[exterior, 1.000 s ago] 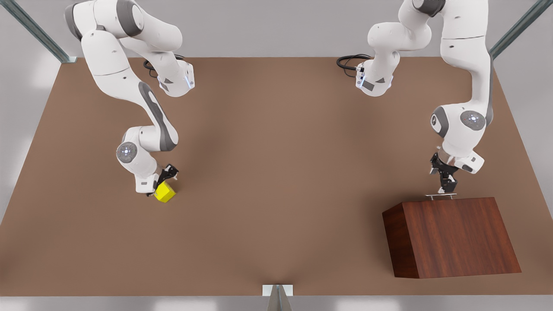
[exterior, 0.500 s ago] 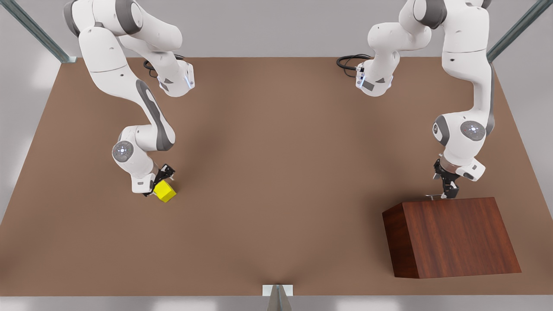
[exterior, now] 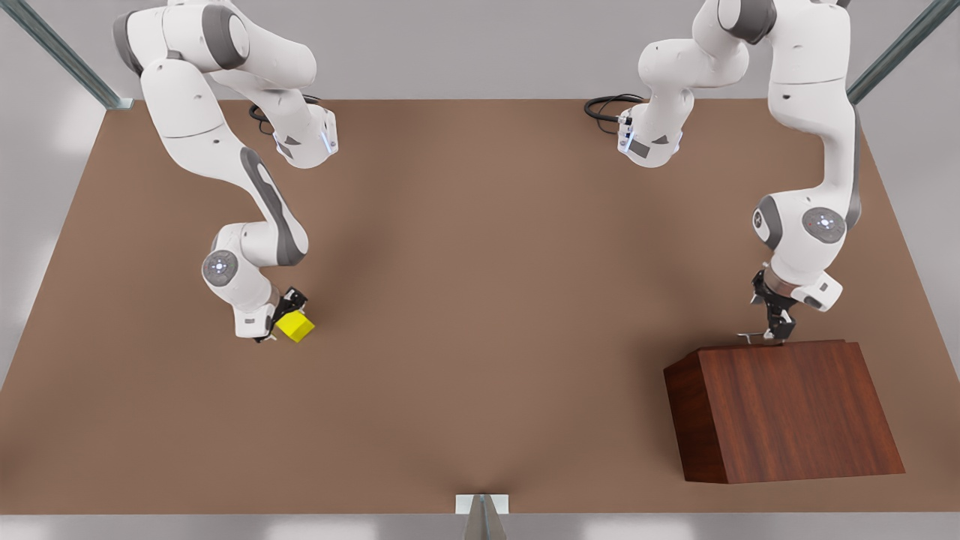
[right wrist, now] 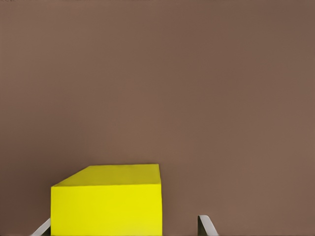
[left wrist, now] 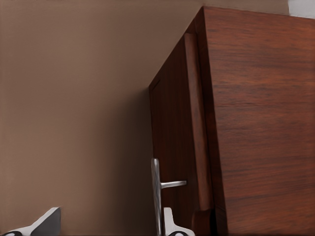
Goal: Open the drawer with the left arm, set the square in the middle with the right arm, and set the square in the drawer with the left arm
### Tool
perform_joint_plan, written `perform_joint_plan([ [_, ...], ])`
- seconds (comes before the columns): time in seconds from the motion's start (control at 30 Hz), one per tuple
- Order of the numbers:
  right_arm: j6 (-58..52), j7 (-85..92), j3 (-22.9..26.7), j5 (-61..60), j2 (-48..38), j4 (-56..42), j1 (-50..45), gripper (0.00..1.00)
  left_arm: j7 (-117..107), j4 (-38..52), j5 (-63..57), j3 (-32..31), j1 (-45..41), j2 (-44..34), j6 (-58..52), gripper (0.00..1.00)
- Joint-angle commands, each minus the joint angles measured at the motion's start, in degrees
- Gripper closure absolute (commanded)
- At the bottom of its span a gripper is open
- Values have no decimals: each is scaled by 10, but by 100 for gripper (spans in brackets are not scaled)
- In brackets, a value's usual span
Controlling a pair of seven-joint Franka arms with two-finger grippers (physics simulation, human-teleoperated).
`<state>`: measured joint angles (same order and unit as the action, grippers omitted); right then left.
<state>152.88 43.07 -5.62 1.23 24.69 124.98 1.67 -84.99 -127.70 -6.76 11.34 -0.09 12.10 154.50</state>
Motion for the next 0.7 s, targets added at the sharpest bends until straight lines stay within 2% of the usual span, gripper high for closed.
perform_joint_plan([
  [0.0, 0, 0, 0, 0, 0, 0, 0, 0, 0, 0, 0, 0, 0, -1, -1, 0],
  [0.13, 16, 0, 0, 0, 12, 3, -1, 0, 0, -5, 0, 0, 0, -1, -2, 0],
  [0.2, 16, 0, 0, 0, 15, 3, -1, 11, 0, -9, 0, 0, 0, -7, -10, 0],
  [0.23, 15, 0, 0, 0, 15, 3, -4, 25, 0, -10, 0, 0, 0, -9, -10, 0],
  [0.3, 12, -7, 0, 0, 13, 2, -4, 28, 0, -10, 0, 0, 0, -14, -16, 0],
  [0.33, 11, -8, 0, 0, 13, 2, -4, 37, 0, -18, 0, 0, 0, -19, -17, 0],
  [0.6, 7, -14, -2, 0, 7, -5, -9, 38, 0, -34, 0, 0, 0, -30, -24, 0],
  [0.67, -21, -61, -8, 1, -3, -19, -26, 38, 0, -41, 0, 0, 0, -35, -26, 0],
])
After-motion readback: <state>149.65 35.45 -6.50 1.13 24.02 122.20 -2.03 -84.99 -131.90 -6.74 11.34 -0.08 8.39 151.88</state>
